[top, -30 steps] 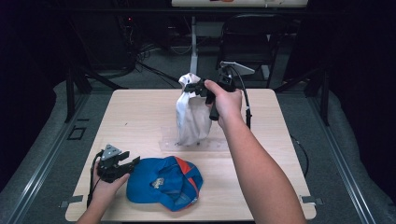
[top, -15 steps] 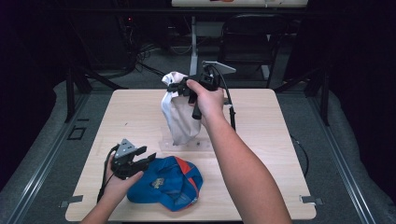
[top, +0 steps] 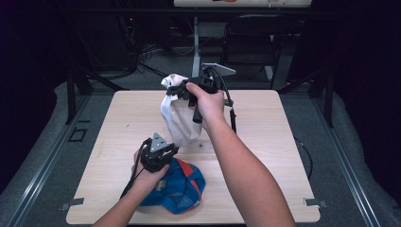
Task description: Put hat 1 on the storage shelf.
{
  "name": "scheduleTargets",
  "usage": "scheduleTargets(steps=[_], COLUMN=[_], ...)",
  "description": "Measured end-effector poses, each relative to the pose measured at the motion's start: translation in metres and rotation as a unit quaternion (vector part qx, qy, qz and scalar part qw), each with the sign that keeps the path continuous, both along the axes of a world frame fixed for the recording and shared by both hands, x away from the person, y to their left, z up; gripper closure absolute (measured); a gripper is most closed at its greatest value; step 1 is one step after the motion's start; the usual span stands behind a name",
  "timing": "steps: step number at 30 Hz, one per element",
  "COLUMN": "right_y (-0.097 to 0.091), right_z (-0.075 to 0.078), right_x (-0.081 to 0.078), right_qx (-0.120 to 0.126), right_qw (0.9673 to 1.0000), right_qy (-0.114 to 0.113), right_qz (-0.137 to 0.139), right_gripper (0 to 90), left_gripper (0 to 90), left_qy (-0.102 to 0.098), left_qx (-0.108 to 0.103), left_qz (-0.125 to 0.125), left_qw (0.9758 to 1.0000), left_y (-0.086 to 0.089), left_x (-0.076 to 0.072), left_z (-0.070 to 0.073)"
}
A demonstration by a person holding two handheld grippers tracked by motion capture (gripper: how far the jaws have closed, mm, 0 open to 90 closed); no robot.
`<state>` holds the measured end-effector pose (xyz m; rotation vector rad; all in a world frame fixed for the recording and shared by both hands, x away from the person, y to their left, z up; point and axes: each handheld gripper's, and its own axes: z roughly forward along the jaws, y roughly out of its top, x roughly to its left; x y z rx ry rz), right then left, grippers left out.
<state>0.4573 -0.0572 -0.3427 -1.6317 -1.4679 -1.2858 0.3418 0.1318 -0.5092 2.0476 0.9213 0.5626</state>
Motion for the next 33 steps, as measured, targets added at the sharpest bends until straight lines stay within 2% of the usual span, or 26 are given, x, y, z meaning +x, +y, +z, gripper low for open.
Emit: scheduleTargets(steps=[6, 11, 14, 15, 16, 19, 20, 22, 25, 27, 30, 31, 33], right_y=[-0.007, -0.013, -0.018, -0.018, -0.020, -0.024, -0.024, -0.026, -0.030, -0.032, -0.033, -0.036, -0.036], right_z=[-0.001, -0.001, -0.004, -0.004, -0.006, -0.011, -0.011, -0.016, -0.023, -0.027, -0.031, -0.035, -0.037], right_x=[-0.002, -0.006, -0.007, -0.007, -0.007, -0.008, -0.008, -0.009, -0.010, -0.010, -0.010, -0.010, -0.011], right_qx=[0.000, -0.015, -0.024, -0.024, -0.029, -0.043, -0.043, -0.055, -0.061, -0.067, -0.066, -0.074, -0.082], right_qw=[1.0000, 0.9998, 0.9997, 0.9997, 0.9996, 0.9991, 0.9991, 0.9984, 0.9981, 0.9977, 0.9977, 0.9972, 0.9965], right_qy=[-0.002, -0.004, -0.003, -0.003, -0.001, 0.001, 0.001, 0.003, 0.007, 0.010, 0.015, 0.015, 0.015], right_qz=[0.004, 0.007, 0.006, 0.006, 0.001, 0.005, 0.005, 0.006, 0.004, 0.004, -0.001, 0.002, -0.001], right_gripper=[80.9, 81.0, 81.1, 81.1, 81.2, 81.4, 81.4, 81.5, 81.5, 81.6, 81.6, 81.6, 81.6], left_gripper=[84.6, 85.0, 84.9, 84.8, 84.8, 84.7, 84.7, 84.6, 84.7, 84.9, 85.2, 85.3, 85.4], left_qy=[-0.004, 0.011, 0.035, 0.035, 0.044, 0.065, 0.065, 0.084, 0.090, 0.094, 0.096, 0.106, 0.107], left_qx=[-0.005, -0.055, -0.090, -0.090, -0.117, -0.138, -0.138, -0.157, -0.161, -0.152, -0.148, -0.148, -0.153], left_qz=[0.006, 0.017, 0.023, 0.023, 0.027, 0.030, 0.030, 0.032, 0.033, 0.031, 0.030, 0.028, 0.032], left_qw=[1.0000, 0.9983, 0.9950, 0.9950, 0.9918, 0.9878, 0.9878, 0.9835, 0.9822, 0.9834, 0.9838, 0.9829, 0.9819], left_y=[0.005, 0.017, 0.025, 0.025, 0.028, 0.033, 0.033, 0.038, 0.039, 0.039, 0.040, 0.040, 0.039], left_x=[-0.001, 0.000, 0.002, 0.002, 0.003, 0.005, 0.005, 0.007, 0.008, 0.008, 0.009, 0.010, 0.009], left_z=[-0.002, -0.010, -0.015, -0.015, -0.019, -0.025, -0.025, -0.029, -0.031, -0.032, -0.032, -0.033, -0.034])
